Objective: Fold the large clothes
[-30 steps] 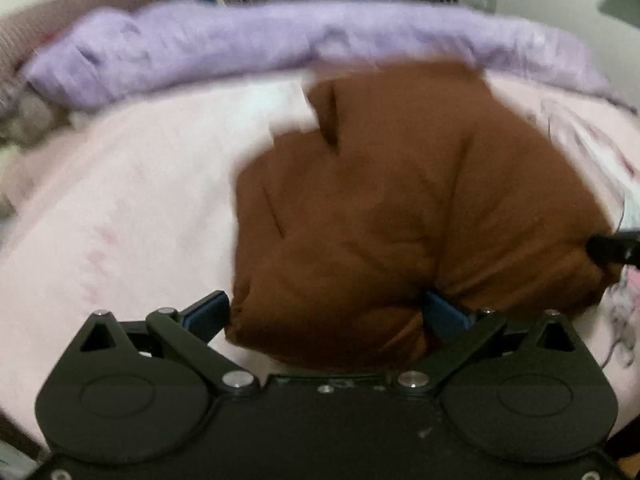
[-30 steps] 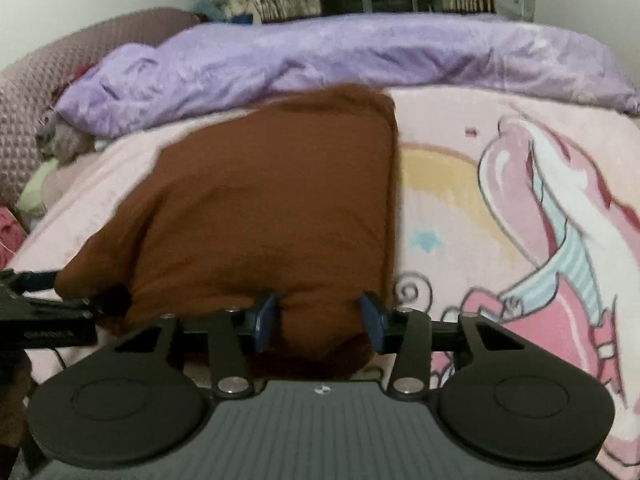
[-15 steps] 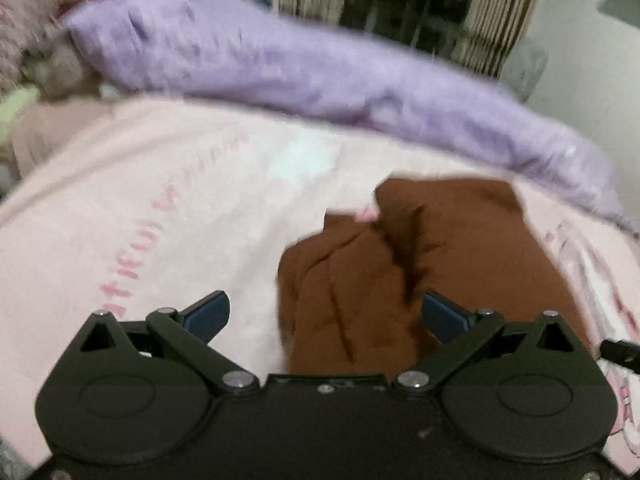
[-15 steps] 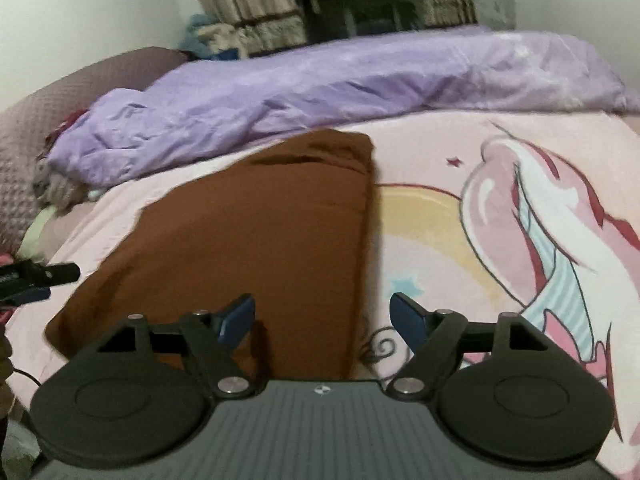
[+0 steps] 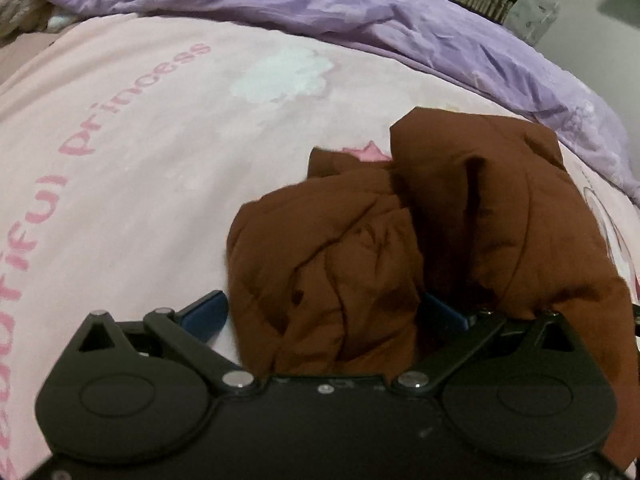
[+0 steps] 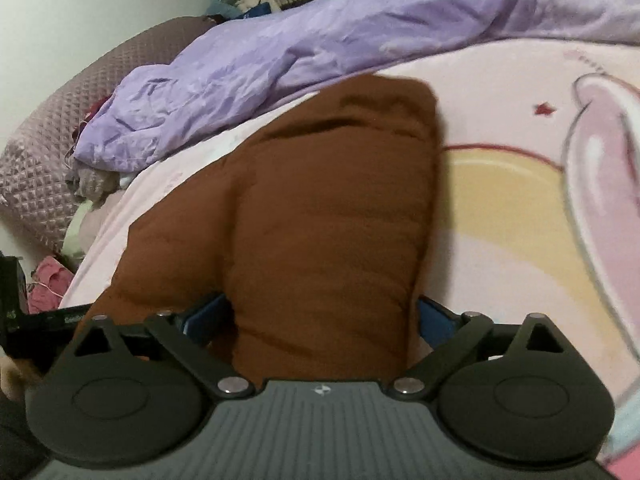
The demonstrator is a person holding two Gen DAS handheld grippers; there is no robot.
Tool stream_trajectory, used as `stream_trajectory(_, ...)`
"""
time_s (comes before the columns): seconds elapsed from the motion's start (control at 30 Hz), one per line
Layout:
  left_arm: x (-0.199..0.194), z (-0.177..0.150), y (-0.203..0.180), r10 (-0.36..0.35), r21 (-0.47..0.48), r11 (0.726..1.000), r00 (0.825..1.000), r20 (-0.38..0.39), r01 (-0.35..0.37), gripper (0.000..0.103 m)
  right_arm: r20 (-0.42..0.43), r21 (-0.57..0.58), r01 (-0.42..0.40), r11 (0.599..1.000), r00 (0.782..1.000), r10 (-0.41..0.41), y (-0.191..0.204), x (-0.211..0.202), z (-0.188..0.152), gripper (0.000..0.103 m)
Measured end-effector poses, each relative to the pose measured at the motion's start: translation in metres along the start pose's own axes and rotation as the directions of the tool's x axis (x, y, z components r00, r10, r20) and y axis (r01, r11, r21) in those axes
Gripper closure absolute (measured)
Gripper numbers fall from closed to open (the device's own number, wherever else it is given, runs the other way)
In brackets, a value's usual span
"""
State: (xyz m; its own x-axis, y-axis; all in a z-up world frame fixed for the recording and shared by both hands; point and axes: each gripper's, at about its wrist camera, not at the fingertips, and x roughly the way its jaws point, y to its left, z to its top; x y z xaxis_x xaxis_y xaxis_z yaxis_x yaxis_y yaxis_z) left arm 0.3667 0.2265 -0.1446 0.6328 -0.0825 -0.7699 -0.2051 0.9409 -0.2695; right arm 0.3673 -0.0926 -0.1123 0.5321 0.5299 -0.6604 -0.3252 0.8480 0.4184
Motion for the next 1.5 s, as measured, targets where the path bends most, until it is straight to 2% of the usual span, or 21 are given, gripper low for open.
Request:
stream_trajectory(0.17, 0.001, -0.004, -0.006, 0.0, 0.017, 1.0, 0.999, 0.042, -0.001, 0.002, -0.028, 0.081, -0.063, 0.995, 0.997, 0.065, -0.017, 0.011, 0.006, 0.0)
stream_trajectory(0.2, 0.003, -0.002, -0.006, -0.014, 0.01, 1.0, 0.998, 0.058, 0.013, 0.014, -0.022, 0.086, -0.072, 0.994, 0.997, 0.075, -0.019, 0.01, 0.004, 0.0)
stream_trajectory(0.23, 0.0, -0.004, -0.007, -0.044, 0.016, 0.999, 0.996, 0.078, 0.043, 0.043, -0.014, 0.064, -0.066, 0.996, 0.998, 0.067, -0.016, 0.008, 0.003, 0.0)
stream_trajectory(0.27, -0.004, -0.007, -0.01, -0.084, 0.014, 0.996, 0.993, 0.085, 0.083, 0.058, -0.001, 0.025, -0.048, 0.999, 0.999, 0.048, -0.008, 0.003, 0.002, 0.004)
stream_trajectory(0.3, -0.01, -0.009, -0.015, -0.097, 0.021, 0.995, 0.99, 0.099, 0.096, 0.072, 0.011, -0.003, -0.031, 1.0, 0.999, 0.031, -0.001, -0.003, 0.002, 0.01)
stream_trajectory(0.33, -0.016, -0.012, -0.021, -0.078, 0.043, 0.996, 0.989, 0.122, 0.073, 0.08, 0.021, -0.014, -0.018, 1.0, 1.0, 0.018, 0.004, -0.01, 0.004, 0.022)
stream_trajectory(0.37, -0.023, -0.014, -0.024, -0.066, 0.042, 0.997, 0.987, 0.149, 0.061, 0.082, 0.024, -0.018, -0.013, 1.0, 1.0, 0.013, 0.007, -0.015, 0.008, 0.033)
stream_trajectory(0.43, -0.039, -0.016, -0.028, -0.084, 0.037, 0.996, 0.978, 0.192, 0.078, 0.086, 0.023, 0.0, -0.029, 1.0, 0.999, 0.029, 0.006, -0.03, 0.014, 0.041)
stream_trajectory(0.53, -0.065, -0.013, -0.037, -0.133, 0.049, 0.991, 0.962, 0.238, 0.125, 0.087, 0.036, 0.003, -0.072, 0.997, 0.997, 0.072, 0.003, -0.054, 0.023, 0.044)
stream_trajectory(0.73, -0.101, -0.002, -0.096, -0.216, 0.085, 0.976, 0.917, 0.334, 0.2, 0.087, 0.134, -0.009, -0.056, 0.998, 0.989, 0.056, -0.019, -0.117, 0.047, 0.043)
stream_trajectory(0.9, -0.081, 0.002, -0.164, -0.331, 0.135, 0.943, 0.896, 0.296, 0.304, 0.087, 0.185, 0.013, 0.038, 0.999, 0.982, -0.039, -0.082, -0.165, 0.061, 0.038)
stream_trajectory(0.97, -0.052, 0.001, -0.186, -0.342, 0.137, 0.939, 0.906, 0.248, 0.317, 0.084, 0.178, 0.039, 0.061, 0.997, 0.982, -0.067, -0.112, -0.164, 0.059, 0.027)
stream_trajectory(1.0, -0.035, 0.0, -0.191, -0.34, 0.119, 0.94, 0.916, 0.213, 0.321, 0.081, 0.16, 0.074, 0.062, 0.995, 0.984, -0.073, -0.129, -0.157, 0.056, 0.026)
stream_trajectory(1.07, 0.006, -0.006, -0.197, -0.289, 0.093, 0.956, 0.948, 0.136, 0.278, 0.071, 0.079, 0.153, 0.073, 0.985, 0.993, -0.086, -0.163, -0.131, 0.046, 0.023)
stream_trajectory(1.1, 0.025, -0.009, -0.198, -0.239, 0.098, 0.968, 0.967, 0.093, 0.23, 0.054, 0.043, 0.189, 0.083, 0.978, 0.995, -0.093, -0.18, -0.116, 0.04, 0.02)
stream_trajectory(1.13, 0.039, -0.013, -0.198, -0.194, 0.105, 0.977, 0.979, 0.066, 0.186, 0.037, 0.056, 0.204, 0.068, 0.977, 0.995, -0.081, -0.189, -0.109, 0.034, 0.01)
stream_trajectory(1.23, 0.025, -0.014, -0.187, -0.176, 0.063, 0.983, 0.978, 0.109, 0.17, 0.023, 0.096, 0.247, -0.004, 0.969, 0.995, -0.02, -0.203, -0.11, 0.022, 0.005)
stream_trajectory(1.3, -0.002, -0.013, -0.185, -0.139, 0.059, 0.99, 0.975, 0.174, 0.13, 0.02, 0.112, 0.239, 0.038, 0.97, 0.991, -0.067, -0.196, -0.125, 0.021, 0.006)
stream_trajectory(1.37, -0.036, -0.012, -0.187, -0.113, 0.084, 0.992, 0.952, 0.283, 0.093, 0.014, 0.176, 0.217, 0.117, 0.969, 0.972, -0.157, -0.184, -0.151, 0.02, 0.015)
stream_trajectory(1.43, -0.067, -0.016, -0.196, -0.142, 0.124, 0.987, 0.919, 0.369, 0.102, 0.01, 0.294, 0.236, 0.254, 0.938, 0.901, -0.318, -0.159, -0.182, 0.012, 0.022)
stream_trajectory(1.5, -0.092, -0.031, -0.212, -0.21, 0.178, 0.973, 0.892, 0.4, 0.149, 0.008, 0.395, 0.211, 0.273, 0.938, 0.854, -0.338, -0.137, -0.199, 0.0, 0.028)
